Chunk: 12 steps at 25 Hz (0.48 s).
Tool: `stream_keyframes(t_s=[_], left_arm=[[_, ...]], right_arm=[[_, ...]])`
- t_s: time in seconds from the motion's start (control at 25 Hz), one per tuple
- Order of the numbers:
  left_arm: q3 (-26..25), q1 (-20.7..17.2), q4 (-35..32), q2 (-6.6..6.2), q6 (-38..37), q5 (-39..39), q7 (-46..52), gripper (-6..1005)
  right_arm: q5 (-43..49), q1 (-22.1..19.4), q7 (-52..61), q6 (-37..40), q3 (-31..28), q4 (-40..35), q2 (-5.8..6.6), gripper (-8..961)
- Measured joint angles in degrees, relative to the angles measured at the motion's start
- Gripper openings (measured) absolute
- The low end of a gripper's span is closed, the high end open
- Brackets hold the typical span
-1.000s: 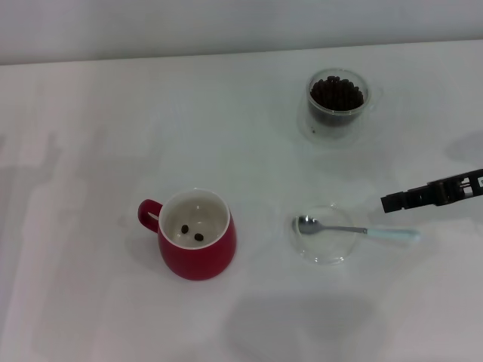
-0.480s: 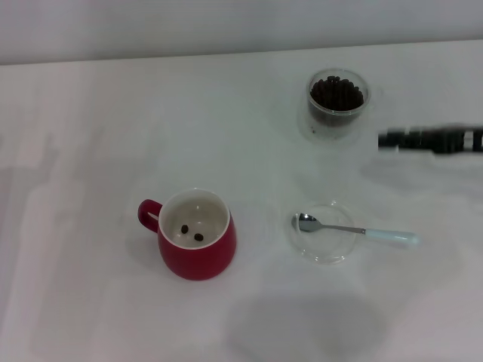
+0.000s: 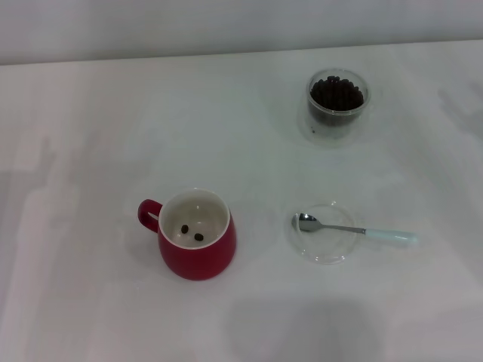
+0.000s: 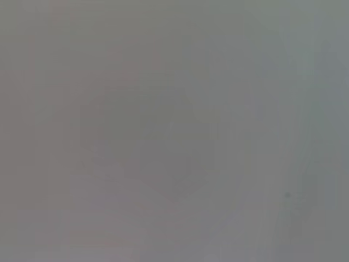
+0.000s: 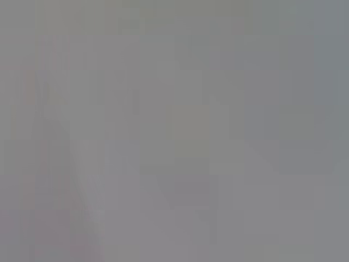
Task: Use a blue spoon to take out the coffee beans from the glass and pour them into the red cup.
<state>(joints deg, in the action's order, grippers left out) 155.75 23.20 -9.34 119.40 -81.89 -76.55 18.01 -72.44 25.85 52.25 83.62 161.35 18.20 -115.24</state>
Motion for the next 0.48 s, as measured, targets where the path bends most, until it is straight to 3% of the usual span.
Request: stream_keyframes(t_s=[0.24,0.48], left_arm=[[-0.16,-0.87,0.22,0.07,1.54,-0.31,0.0,891],[0.01,-0.93,0.07,0.09,6.58,-0.29,0.0,891]], right_arm=[[-8.37,-1.1,-34.47,-5.68,-1.29,-12.3,-0.3,807],[-10.4,0.32,-55.56,-12.27,-9.81,-20.96,-0.34,807]])
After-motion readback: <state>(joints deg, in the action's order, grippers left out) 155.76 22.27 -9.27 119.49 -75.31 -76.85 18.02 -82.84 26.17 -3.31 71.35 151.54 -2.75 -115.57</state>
